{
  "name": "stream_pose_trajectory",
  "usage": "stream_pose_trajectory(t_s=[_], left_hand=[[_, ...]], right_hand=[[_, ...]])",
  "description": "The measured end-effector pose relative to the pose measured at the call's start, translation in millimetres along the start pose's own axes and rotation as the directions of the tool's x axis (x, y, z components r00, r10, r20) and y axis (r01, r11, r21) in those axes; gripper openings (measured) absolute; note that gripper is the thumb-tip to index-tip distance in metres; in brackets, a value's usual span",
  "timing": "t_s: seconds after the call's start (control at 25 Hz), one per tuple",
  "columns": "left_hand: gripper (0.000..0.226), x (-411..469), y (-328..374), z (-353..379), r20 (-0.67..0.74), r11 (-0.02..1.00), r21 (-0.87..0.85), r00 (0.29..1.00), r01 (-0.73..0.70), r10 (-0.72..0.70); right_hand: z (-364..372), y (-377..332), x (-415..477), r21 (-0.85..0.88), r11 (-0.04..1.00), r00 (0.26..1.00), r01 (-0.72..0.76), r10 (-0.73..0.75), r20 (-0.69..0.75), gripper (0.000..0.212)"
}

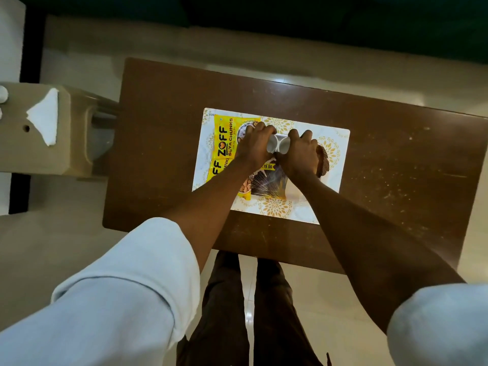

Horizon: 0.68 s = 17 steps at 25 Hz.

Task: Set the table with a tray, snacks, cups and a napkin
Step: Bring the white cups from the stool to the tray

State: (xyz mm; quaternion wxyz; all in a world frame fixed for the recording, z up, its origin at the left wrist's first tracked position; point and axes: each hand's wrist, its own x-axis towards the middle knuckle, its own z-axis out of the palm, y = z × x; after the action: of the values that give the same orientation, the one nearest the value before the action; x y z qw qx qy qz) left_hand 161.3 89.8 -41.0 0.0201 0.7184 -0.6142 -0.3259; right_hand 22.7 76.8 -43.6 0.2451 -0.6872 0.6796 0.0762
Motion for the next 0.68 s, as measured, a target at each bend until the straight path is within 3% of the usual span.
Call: stream_pose_trajectory(t_s=[0.2,0.4,0.56,0.68], left_hand=[[0.096,-12.2,2.3,-19.3,0.075,0.998,0.059,0.997,-0.008,0.003],[0.081,-39.6,15.1,-104.0,-0.050,0.992,0.124,0.998,0.035,-0.029],[0.082,-82.0,36.6,-245.2,-0.216,0.993,0.060,0.973,0.103,-0.088],[0.078,-129.1,39.5,-380.9,-0.417,0.993,-0.019,0.902,0.115,-0.112]], right_hand=[[-19.8,-7.8,-6.3,-0.090,0.994,0.992,0.061,-0.050,0.117,0.102],[-111.2,-55.7,-13.1,-0.112,0.967,0.973,0.229,-0.225,0.048,0.102],[-253.8,-135.8,-30.4,-0.149,0.929,0.920,0.339,-0.361,-0.155,0.091],[-361.1,-208.0,-62.6,-0.203,0.875,0.840,0.440,-0.481,-0.251,0.091]])
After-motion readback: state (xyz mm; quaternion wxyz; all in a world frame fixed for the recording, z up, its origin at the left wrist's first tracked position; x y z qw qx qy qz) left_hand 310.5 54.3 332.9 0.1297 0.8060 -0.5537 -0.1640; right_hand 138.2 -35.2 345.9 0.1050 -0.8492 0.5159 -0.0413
